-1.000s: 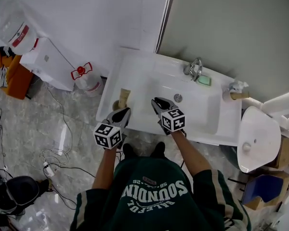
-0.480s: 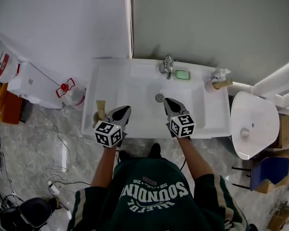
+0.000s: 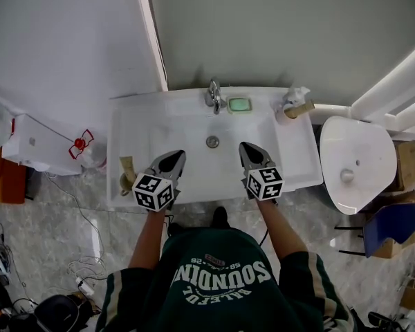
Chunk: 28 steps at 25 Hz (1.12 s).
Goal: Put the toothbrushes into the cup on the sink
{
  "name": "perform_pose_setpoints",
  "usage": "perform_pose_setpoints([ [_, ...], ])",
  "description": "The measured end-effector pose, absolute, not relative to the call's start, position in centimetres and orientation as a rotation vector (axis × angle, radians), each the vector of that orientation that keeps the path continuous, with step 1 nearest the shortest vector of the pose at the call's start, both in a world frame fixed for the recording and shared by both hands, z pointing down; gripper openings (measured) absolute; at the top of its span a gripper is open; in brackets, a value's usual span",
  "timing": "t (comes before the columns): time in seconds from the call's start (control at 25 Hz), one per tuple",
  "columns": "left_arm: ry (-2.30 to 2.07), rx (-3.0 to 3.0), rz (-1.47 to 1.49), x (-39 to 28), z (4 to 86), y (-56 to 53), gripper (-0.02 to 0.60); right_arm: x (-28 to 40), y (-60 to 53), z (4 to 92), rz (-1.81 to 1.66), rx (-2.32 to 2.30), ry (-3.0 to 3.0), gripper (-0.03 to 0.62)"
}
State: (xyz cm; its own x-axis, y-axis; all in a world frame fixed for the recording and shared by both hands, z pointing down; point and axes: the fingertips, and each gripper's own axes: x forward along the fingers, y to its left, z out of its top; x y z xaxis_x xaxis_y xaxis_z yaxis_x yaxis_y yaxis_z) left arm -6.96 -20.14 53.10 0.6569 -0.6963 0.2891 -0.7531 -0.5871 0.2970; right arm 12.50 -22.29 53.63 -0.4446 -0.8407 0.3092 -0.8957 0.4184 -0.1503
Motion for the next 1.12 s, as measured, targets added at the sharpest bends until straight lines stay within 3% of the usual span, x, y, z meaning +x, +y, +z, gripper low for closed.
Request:
perform_pose_setpoints([
  [1.12,-1.158,2.459,0.203,-7.3,53.4,-18.6,0.051,11.3,-20.7,54.1,0.386,1.465,-2.500,0.003],
])
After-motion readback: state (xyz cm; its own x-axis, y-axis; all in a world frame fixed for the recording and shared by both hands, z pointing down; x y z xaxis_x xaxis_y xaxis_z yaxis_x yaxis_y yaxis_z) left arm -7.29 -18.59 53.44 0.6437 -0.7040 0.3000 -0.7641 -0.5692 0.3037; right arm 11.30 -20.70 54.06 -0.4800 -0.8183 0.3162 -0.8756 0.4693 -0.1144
